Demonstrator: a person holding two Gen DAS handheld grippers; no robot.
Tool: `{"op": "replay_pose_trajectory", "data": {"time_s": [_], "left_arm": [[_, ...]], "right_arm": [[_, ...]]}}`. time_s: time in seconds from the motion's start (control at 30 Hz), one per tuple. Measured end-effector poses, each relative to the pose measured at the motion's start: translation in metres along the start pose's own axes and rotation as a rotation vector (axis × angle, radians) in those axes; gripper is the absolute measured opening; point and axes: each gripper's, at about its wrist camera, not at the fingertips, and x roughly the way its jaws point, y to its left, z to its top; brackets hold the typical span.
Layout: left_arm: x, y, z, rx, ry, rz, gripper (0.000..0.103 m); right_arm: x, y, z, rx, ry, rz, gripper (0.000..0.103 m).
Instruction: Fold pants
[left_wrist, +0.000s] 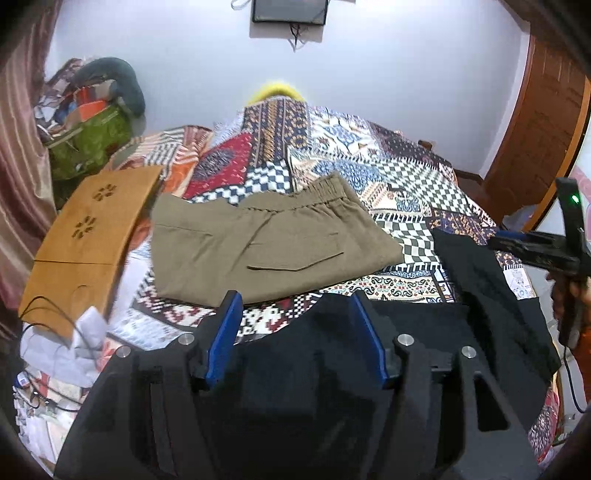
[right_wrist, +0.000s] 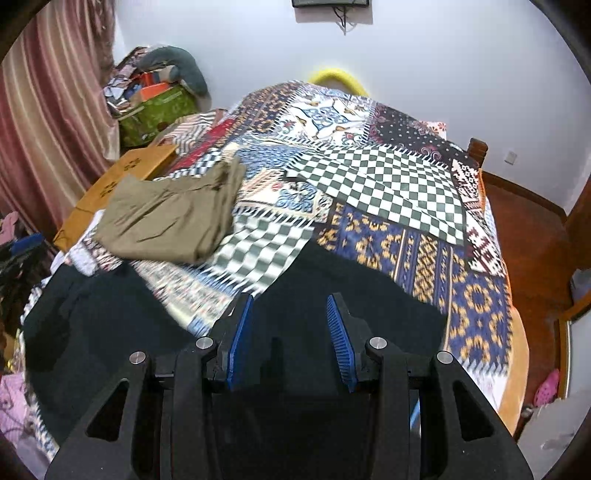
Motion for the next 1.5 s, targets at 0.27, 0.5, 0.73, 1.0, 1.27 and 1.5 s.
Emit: {"op": "replay_pose_trajectory", "data": {"time_s": [0.27,0.5,0.73,1.0,1.27,1.5], "left_arm": [[0.048,-0.005,-0.002,-0.002,0.076,-0.008,0.059],[0.076,0.0,-0.003,-0.036,0.113,-0.024,0.06],[0.085,-0.003,-0.007,-0.025,0.138,-0.014,0.06],[0.064,-0.01,-0.003,-0.006,0.121,-0.011,0.059],[0.023,-0.033,0.001,0.041,0.07,-0.022,0.059],[-0.014,-0.059,0.003,0.091,0.018,-0.045,0.06]], "right_arm": [[0.071,-0.023,0.027,0.021,0.079,0.023,0.038],[0.102,-0.027,0.026,-0.019,0.123,0.036,0.038],[0.102,-0.023,0.02,-0.061,0.089,0.011,0.022],[0.078,-0.028,0.024,-0.012,0.034,0.029,0.013],[-0.009,-0.028,0.024,0.008,-0.114,0.017,0.013],[-0.081,-0.038,0.011,0.059,-0.238,-0.009,0.012]]}}
